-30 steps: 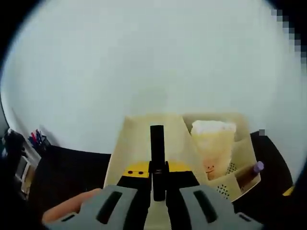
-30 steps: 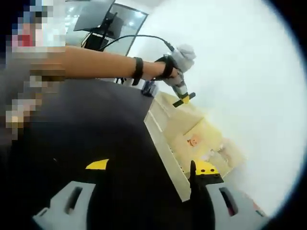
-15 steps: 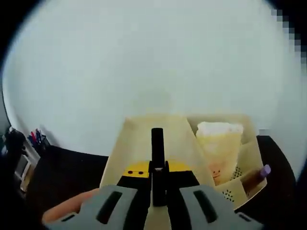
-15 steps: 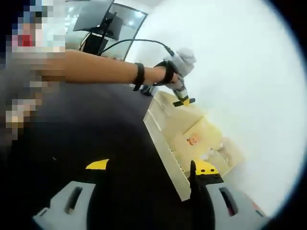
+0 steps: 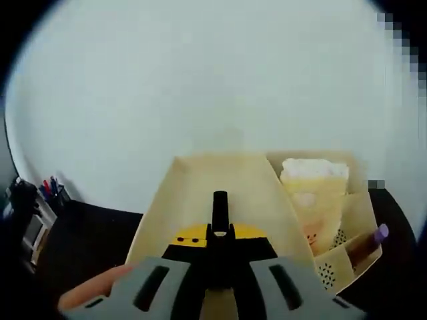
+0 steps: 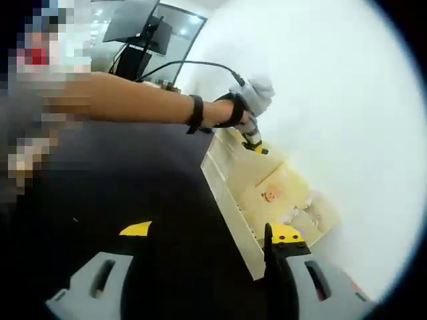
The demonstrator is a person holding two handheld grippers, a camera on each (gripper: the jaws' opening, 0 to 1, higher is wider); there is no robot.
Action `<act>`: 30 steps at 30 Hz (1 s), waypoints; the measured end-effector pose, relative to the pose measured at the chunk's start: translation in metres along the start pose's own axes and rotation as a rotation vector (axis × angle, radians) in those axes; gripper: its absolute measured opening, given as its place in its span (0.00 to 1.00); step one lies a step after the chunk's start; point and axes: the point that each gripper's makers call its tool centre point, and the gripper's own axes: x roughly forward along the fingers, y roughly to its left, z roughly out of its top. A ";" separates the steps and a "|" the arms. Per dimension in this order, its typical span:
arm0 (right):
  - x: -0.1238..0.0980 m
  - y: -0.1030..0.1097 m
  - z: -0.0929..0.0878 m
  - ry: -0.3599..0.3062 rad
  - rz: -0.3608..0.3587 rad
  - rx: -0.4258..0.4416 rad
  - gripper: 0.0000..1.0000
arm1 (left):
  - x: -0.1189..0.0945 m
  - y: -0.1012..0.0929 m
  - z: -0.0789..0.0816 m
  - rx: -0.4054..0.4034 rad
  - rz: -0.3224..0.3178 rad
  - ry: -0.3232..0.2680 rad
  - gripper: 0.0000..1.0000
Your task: Open the drawer, pick up the cosmetic bottles from the table one by one, place them into the drawer, release the gripper, close the drawer, and move the gripper away
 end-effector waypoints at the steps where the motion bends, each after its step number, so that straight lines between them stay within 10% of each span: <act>1: 0.000 0.000 0.000 0.000 0.000 -0.001 0.61 | -0.001 0.000 0.000 -0.002 0.003 -0.008 0.07; 13: -0.003 0.009 -0.001 -0.027 0.019 0.012 0.62 | -0.036 -0.024 0.010 0.002 -0.078 -0.156 0.39; 20: 0.002 0.012 -0.003 -0.023 0.022 0.020 0.63 | -0.109 -0.064 0.029 0.025 -0.345 -0.322 0.68; 30: -0.007 0.017 0.000 -0.035 -0.003 0.019 0.66 | -0.212 -0.066 0.012 0.088 -0.495 -0.419 0.80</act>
